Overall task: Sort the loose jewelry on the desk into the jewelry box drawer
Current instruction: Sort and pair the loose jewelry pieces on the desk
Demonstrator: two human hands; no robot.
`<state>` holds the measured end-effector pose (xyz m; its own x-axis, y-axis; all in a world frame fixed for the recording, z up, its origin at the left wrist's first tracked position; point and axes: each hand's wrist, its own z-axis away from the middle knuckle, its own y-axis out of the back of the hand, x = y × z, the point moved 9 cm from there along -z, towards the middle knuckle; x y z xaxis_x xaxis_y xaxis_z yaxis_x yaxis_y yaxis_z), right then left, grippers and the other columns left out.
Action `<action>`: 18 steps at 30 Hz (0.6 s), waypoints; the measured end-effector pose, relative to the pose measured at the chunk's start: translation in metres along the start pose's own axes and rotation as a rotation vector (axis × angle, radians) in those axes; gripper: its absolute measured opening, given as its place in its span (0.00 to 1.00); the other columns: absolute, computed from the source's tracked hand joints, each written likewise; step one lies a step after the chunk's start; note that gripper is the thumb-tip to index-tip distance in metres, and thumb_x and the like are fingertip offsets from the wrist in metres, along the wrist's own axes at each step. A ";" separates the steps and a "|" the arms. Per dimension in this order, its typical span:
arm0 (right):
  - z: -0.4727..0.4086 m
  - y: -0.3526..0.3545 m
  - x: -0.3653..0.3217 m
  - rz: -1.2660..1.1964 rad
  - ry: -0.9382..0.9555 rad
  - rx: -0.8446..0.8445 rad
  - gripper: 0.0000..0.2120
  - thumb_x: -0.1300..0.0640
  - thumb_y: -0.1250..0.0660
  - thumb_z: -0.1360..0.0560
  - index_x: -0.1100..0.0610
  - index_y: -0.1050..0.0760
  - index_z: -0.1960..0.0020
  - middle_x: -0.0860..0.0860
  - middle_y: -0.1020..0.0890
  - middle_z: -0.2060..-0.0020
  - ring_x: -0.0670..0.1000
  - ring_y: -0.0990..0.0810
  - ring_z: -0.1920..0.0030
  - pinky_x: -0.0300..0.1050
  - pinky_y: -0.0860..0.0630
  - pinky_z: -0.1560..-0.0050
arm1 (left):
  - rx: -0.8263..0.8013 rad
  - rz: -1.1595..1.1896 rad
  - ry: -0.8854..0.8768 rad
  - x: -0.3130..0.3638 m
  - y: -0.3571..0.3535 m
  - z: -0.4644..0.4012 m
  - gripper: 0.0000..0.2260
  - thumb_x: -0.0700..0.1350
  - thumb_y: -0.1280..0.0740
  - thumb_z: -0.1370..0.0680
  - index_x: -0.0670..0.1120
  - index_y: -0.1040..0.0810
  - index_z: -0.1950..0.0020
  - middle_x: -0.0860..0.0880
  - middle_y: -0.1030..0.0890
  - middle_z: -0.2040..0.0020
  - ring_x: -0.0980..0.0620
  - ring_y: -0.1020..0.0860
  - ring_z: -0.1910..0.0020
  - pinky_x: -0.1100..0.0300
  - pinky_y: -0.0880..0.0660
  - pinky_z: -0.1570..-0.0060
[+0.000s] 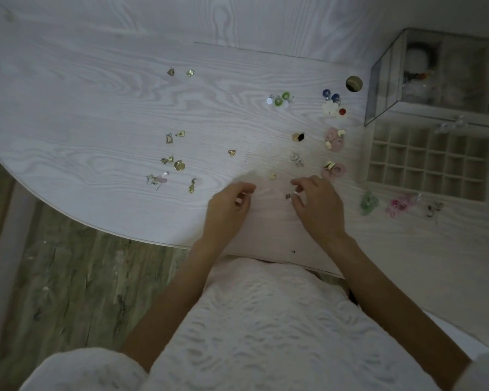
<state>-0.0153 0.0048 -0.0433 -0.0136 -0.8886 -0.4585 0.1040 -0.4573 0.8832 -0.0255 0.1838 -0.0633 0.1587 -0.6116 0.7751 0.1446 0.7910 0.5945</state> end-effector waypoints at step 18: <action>-0.055 -0.068 -0.092 0.155 0.244 -0.215 0.06 0.63 0.40 0.24 0.63 0.25 0.53 0.59 0.21 0.55 0.56 0.24 0.57 0.43 0.32 0.63 | 0.476 -0.503 0.183 -0.077 0.126 -0.003 0.13 0.49 0.41 0.26 0.48 0.21 0.47 0.46 0.19 0.51 0.42 0.25 0.50 0.53 0.35 0.54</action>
<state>0.0334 0.1194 -0.0667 0.2538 -0.9002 -0.3539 0.2932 -0.2771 0.9150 -0.0165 0.3302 -0.0488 0.3518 -0.8645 0.3589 -0.1917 0.3087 0.9316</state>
